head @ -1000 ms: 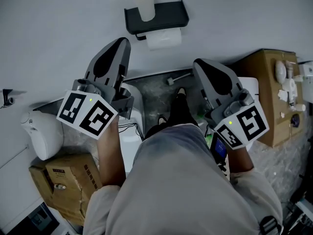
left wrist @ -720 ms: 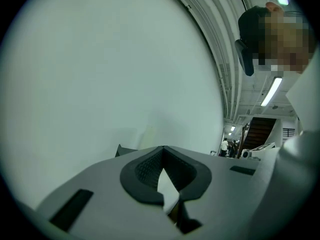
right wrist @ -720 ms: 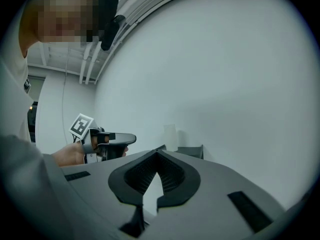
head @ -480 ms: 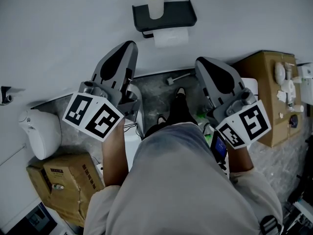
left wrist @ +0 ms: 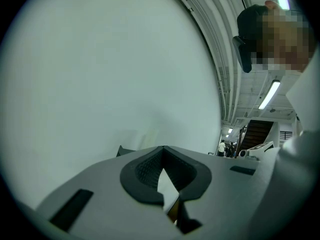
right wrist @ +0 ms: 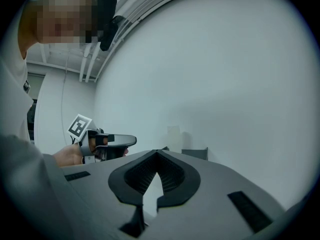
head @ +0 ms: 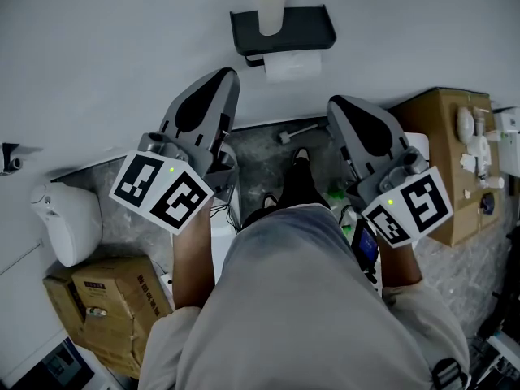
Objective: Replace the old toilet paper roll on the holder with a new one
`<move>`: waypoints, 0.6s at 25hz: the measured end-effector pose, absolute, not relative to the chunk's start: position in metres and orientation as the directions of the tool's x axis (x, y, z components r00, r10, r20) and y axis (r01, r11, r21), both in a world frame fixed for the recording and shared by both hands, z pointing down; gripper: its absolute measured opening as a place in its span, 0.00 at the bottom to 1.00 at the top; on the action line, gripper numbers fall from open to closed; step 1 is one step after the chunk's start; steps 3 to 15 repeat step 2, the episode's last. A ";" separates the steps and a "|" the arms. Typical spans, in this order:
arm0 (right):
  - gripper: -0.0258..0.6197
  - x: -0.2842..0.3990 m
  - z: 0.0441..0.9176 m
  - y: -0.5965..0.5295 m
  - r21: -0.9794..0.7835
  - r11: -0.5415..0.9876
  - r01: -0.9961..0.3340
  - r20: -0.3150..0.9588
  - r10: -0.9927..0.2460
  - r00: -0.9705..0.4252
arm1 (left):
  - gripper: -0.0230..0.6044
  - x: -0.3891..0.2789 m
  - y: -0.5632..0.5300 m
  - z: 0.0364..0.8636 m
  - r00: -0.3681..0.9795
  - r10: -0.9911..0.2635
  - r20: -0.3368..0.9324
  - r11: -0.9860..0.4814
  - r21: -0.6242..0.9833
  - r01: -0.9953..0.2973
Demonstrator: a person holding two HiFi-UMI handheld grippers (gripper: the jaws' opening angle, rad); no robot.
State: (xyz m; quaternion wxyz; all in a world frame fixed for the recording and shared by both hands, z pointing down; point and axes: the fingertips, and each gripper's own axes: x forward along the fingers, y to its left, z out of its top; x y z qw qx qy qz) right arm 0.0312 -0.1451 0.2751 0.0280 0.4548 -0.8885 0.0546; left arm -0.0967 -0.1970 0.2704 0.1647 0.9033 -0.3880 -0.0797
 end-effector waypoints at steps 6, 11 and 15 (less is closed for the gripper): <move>0.07 0.031 0.274 -0.146 -0.068 0.575 -0.815 0.099 -0.809 -0.579 | 0.04 -0.095 -0.196 0.271 0.691 -0.723 -0.015 -0.649 0.360 -0.670; 0.07 0.031 0.274 -0.146 -0.068 0.575 -0.815 0.099 -0.809 -0.579 | 0.04 -0.095 -0.196 0.271 0.691 -0.723 -0.015 -0.649 0.360 -0.670; 0.07 0.031 0.274 -0.146 -0.068 0.575 -0.815 0.099 -0.809 -0.579 | 0.04 -0.095 -0.196 0.271 0.691 -0.723 -0.015 -0.649 0.360 -0.670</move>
